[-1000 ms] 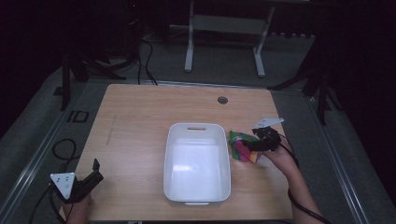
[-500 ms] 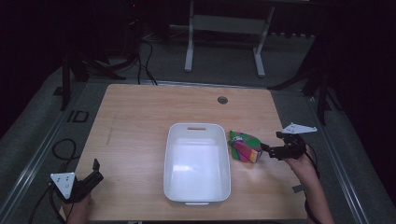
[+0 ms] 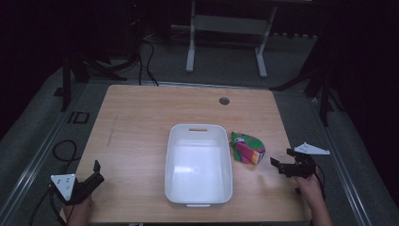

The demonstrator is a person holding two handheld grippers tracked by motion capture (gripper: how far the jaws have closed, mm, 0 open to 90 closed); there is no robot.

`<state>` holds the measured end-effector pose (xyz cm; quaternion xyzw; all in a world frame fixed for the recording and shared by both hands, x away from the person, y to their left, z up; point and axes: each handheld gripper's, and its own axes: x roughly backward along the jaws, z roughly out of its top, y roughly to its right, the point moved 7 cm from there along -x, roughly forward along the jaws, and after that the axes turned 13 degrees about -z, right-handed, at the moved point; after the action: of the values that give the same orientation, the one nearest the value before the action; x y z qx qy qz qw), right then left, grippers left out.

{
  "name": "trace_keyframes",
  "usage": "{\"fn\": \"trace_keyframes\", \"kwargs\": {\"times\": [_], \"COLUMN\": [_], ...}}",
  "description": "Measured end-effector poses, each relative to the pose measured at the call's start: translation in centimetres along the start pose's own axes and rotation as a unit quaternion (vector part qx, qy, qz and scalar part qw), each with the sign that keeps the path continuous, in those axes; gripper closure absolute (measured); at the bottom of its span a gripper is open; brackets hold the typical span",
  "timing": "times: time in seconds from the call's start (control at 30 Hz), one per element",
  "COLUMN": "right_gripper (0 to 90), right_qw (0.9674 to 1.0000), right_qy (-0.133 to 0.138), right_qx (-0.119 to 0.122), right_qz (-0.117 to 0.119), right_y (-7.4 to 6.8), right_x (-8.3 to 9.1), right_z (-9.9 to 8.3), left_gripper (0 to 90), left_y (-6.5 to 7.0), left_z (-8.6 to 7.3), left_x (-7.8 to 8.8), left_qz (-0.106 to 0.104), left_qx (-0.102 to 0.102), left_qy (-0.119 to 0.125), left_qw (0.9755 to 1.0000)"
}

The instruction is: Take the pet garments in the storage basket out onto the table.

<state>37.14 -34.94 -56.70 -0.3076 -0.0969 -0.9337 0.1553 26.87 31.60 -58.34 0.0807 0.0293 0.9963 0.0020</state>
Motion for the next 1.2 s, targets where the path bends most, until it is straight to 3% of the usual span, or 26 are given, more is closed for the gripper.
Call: {"fn": "trace_keyframes", "kwargs": {"times": [0.1,0.23,0.33,0.43,0.53,0.57,0.7,0.77,0.8,0.93,1.07,1.2], "right_gripper": [10.6,10.6,10.6,10.6,10.6,10.6,10.6,10.6,10.6,10.6,10.7,10.7], "right_qw": [1.0000,0.9994,0.9992,0.9976,0.9946,0.9946,0.9870,0.9862,0.9824,0.9774,0.9728,0.9717], "right_qy": [-0.006,0.009,0.015,0.032,0.051,0.051,0.087,0.089,0.099,0.105,0.100,0.102], "right_qx": [0.002,-0.003,-0.010,-0.025,-0.016,-0.016,-0.046,-0.051,-0.064,-0.077,-0.088,-0.098], "right_qz": [-0.008,-0.032,-0.036,-0.057,-0.089,-0.089,-0.127,-0.130,-0.145,-0.167,-0.190,-0.189], "right_y": [0.0,0.0,0.0,0.0,0.0,0.0,0.7,0.8,1.3,2.0,2.6,2.8], "right_x": [-0.1,0.3,0.5,0.8,1.2,1.2,2.3,2.4,2.7,2.9,2.9,2.9], "right_z": [-1.3,-2.3,-2.6,-3.3,-3.7,-3.7,-4.2,-4.3,-4.5,-4.6,-4.8,-4.8], "left_gripper": [1.9,1.9,1.8,1.9,1.9,1.9,1.9,1.9,1.9,1.9,1.8,1.9], "left_y": [0.0,0.0,0.0,0.0,0.0,0.0,0.0,0.0,0.0,0.0,0.0,0.0], "left_z": [0.0,0.0,0.0,0.0,0.0,0.0,0.0,0.0,0.0,0.0,0.0,0.0], "left_x": [0.0,0.0,0.0,0.0,0.0,0.0,0.0,0.0,0.0,0.0,0.0,0.0], "left_qz": [0.000,0.000,0.001,0.001,0.001,0.001,0.001,0.001,0.001,0.002,0.002,0.000], "left_qx": [0.000,-0.001,-0.001,-0.001,-0.001,-0.001,-0.001,-0.001,-0.001,-0.001,0.001,0.001], "left_qy": [0.001,0.000,0.000,0.000,0.000,0.000,0.000,0.000,0.000,0.000,0.000,0.001], "left_qw": [1.0000,1.0000,1.0000,1.0000,1.0000,1.0000,1.0000,1.0000,1.0000,1.0000,1.0000,1.0000]}}
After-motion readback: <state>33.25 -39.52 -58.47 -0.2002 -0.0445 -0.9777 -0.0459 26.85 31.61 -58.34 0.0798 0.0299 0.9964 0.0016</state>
